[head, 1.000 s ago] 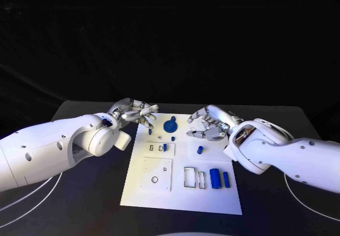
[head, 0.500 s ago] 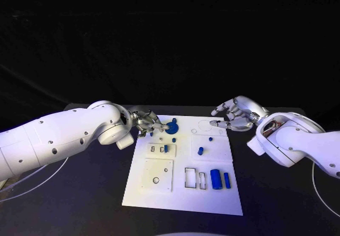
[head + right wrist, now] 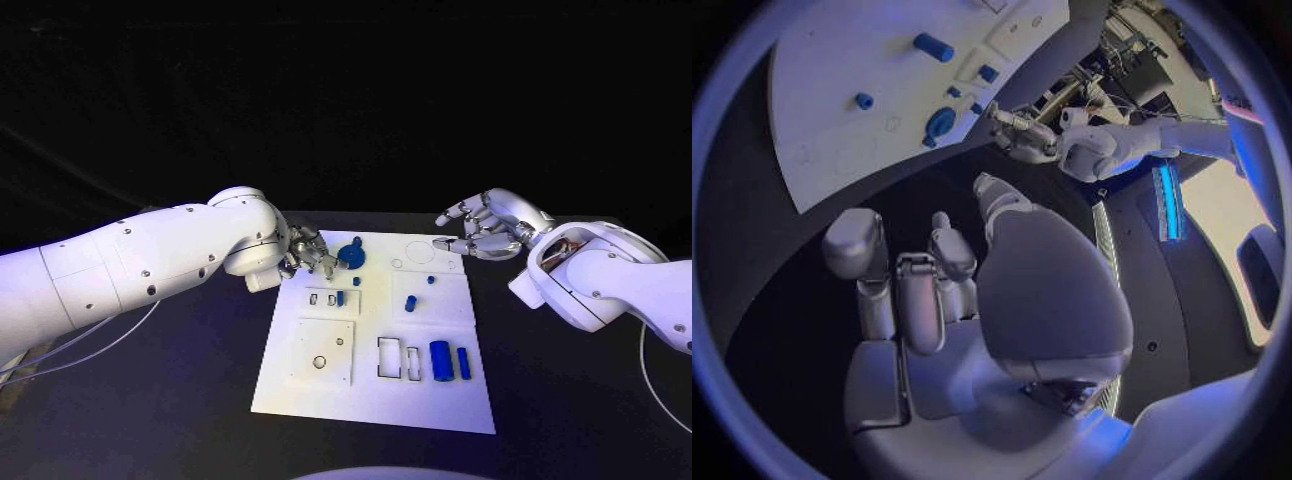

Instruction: Assemble the parts on the task board

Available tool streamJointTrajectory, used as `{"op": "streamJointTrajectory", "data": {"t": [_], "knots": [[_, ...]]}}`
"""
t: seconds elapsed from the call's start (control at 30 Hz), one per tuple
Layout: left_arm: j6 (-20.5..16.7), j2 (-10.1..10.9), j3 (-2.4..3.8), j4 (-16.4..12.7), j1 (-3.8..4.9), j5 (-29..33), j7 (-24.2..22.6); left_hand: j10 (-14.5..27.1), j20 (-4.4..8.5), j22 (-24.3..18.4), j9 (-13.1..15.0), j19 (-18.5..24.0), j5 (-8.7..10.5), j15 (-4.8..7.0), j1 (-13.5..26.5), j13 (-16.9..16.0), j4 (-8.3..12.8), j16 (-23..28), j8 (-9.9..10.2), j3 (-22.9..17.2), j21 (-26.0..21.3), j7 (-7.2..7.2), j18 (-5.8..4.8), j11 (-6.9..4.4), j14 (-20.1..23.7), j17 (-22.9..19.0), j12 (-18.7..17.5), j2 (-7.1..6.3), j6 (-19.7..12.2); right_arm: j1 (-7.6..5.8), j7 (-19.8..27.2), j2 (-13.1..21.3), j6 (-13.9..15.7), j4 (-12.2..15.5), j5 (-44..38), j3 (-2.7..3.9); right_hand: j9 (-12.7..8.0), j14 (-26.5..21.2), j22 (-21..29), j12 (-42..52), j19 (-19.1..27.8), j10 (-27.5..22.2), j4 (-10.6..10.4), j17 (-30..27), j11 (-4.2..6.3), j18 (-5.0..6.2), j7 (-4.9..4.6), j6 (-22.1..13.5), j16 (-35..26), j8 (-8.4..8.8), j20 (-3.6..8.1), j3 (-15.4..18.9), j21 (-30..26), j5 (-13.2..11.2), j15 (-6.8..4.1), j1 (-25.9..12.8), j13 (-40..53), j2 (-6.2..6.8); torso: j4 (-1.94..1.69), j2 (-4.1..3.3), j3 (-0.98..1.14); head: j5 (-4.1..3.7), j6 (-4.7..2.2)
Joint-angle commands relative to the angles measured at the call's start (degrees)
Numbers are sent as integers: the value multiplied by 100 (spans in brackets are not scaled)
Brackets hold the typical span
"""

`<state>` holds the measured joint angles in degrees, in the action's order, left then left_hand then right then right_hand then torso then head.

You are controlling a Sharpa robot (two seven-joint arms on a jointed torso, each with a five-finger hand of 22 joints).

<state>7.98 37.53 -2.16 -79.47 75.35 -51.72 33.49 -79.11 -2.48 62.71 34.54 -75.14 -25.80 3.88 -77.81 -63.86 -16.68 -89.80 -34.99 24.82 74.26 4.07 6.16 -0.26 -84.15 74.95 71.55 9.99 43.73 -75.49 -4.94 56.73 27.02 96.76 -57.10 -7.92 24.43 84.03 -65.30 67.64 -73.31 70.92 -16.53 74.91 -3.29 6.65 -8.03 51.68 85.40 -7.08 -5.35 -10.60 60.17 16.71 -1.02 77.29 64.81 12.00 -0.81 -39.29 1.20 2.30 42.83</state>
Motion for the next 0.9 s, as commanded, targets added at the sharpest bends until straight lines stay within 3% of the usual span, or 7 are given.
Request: {"op": "streamJointTrajectory", "data": {"t": [0.03, 0.27, 0.4, 0.5, 0.53, 0.63, 0.9], "knots": [[116, -77, -24, 68, 53, 124, 218, 4, -18, 61, -63, 10, -1095, -6, -185, -395, -14, -20, 78, 163, 43, -15, -60, -33, -585, 1505, 33, -110, 117, -1, 139, -6, 131, -33, 93, -2, 16, 252, 96, -113, 48, -51, -8, 360, 3, 84, 3, -34, -61, 0, 0, 19, -135, 144, 21, -29, -134, 13, 16, -12, -2, 14, 13], [331, -186, -108, 182, 136, 516, 241, 665, -46, -302, -90, 351, -2088, -52, -344, 334, -8, 154, 162, 120, -244, 46, 12, 22, -499, 1219, -676, -250, -29, -2, 139, -4, 199, -95, 144, -7, 30, 260, 99, -122, 21, -30, -7, 369, 8, 79, 6, -41, -67, -15, 5, 12, -149, 264, 15, -27, -163, 23, 9, -10, -2, 11, 42], [389, -213, -133, 196, 160, 697, 247, 2385, -223, -1728, 78, 1580, -2132, -285, -272, 1877, -7, 890, -27, 119, -1367, 273, 260, 263, 102, 185, -2200, -374, -614, -2, 131, -5, 213, -126, 153, -13, 36, 265, 97, -118, 8, -17, -10, 376, 10, 77, 8, -44, -67, -21, 7, 13, -150, 313, 13, -37, -167, 28, 7, -11, -6, 8, 60], [368, -220, -146, 195, 169, 797, 283, 2573, -306, -2004, 171, 1853, -2143, -357, -267, 1939, -17, 999, -220, 115, -1667, 343, 318, 334, 260, 52, -2168, -388, -823, -1, 127, -4, 215, -145, 168, -18, 40, 268, 93, -112, -3, -6, -12, 382, 12, 75, 9, -44, -66, -26, 9, 13, -147, 347, 12, -46, -167, 31, 10, -11, -6, 7, 72], [377, -223, -150, 197, 170, 792, 302, 2694, -343, -2147, 207, 1994, -2054, -395, -213, 1965, -13, 1130, -307, 123, -1817, 373, 343, 366, 412, -114, -2161, -379, -898, -1, 125, -3, 216, -151, 174, -19, 41, 270, 97, -113, -3, -5, -12, 388, 12, 76, 10, -44, -64, -28, 9, 13, -153, 359, 11, -50, -171, 32, 10, -11, -5, 10, 82], [495, -237, -162, 207, 174, 673, 404, 2559, -371, -1210, 289, 1314, -799, -389, 143, 1924, -17, 570, -670, 156, -1139, 316, 222, 340, 15, 559, -1731, -10, -853, -1, 114, -3, 216, -170, 204, -24, 47, 273, 99, -105, -13, 10, -12, 389, 15, 75, 13, -43, -66, -35, 12, 14, -159, 406, 9, -64, -171, 35, 6, -13, -7, 9, 88], [772, -283, -188, 198, 177, 342, 511, 2529, -365, -638, 308, 1020, -418, -364, 633, 1967, -30, 399, -1038, 166, -743, 274, 131, 311, -86, 744, -1390, -210, -727, 1, 88, 2, 208, -193, 237, -33, 59, 279, 98, -93, -32, 31, -12, 398, 20, 73, 18, -35, -66, -52, 17, 12, -164, 492, 4, -87, -174, 40, 2, -11, -20, 9, 109]]}}
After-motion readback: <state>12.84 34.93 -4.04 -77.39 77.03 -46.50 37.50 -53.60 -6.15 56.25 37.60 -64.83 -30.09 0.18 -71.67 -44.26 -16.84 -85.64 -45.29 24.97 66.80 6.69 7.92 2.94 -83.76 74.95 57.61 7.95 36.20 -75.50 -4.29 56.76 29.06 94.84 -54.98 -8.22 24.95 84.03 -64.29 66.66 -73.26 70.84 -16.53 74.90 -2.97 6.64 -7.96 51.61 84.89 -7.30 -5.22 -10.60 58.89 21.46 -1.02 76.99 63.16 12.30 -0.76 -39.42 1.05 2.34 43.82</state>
